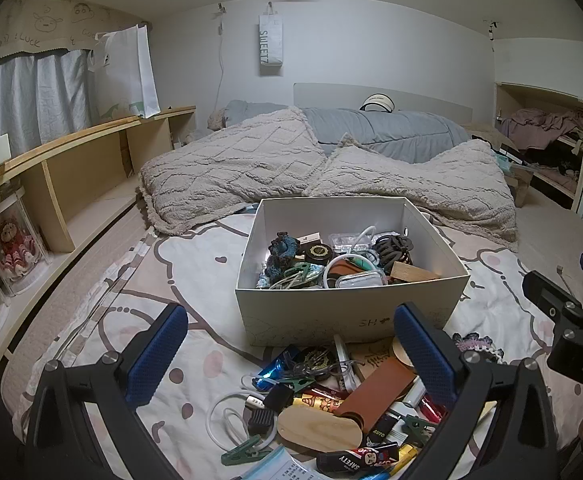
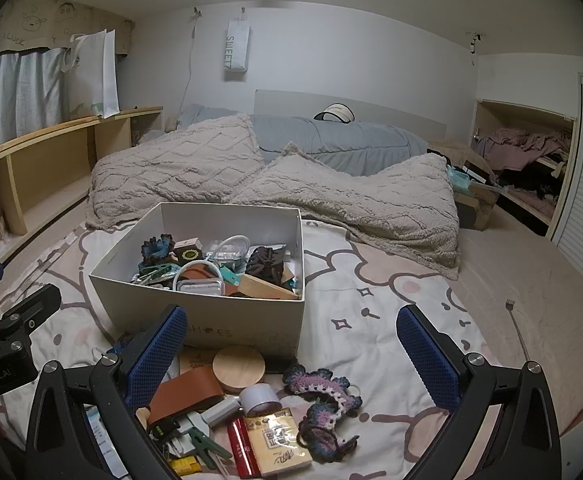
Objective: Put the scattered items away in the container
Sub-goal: 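Move both tools toward the scattered items in front of the box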
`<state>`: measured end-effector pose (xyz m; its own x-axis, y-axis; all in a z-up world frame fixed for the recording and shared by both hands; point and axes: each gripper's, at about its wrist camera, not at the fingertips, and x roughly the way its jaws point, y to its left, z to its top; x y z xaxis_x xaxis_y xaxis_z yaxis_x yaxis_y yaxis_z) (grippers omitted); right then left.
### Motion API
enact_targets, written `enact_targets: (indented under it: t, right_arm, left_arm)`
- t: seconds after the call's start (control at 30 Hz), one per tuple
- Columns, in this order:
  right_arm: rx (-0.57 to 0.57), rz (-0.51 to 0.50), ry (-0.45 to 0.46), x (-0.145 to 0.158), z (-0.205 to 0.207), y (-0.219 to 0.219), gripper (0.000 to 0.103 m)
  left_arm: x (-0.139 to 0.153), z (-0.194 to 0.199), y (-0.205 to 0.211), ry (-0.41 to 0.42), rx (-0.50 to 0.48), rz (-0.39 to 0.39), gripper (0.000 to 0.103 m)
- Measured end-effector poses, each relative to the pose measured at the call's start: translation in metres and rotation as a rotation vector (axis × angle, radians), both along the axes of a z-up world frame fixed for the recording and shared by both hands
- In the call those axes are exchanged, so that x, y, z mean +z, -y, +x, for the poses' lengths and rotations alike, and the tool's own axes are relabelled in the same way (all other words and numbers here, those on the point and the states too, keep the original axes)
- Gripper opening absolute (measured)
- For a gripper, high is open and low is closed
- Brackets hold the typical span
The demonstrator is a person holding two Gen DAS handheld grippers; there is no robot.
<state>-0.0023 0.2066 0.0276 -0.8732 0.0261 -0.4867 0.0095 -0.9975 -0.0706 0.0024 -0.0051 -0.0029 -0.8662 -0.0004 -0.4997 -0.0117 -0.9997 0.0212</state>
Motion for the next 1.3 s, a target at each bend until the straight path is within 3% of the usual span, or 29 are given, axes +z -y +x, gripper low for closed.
enact_targets:
  t: [1.3]
  right_arm:
    - [-0.003, 0.007, -0.002, -0.0016, -0.0022, -0.0019, 0.103]
  left_arm:
    - [0.0012, -0.0008, 0.0009, -0.005, 0.017, -0.001, 0.103]
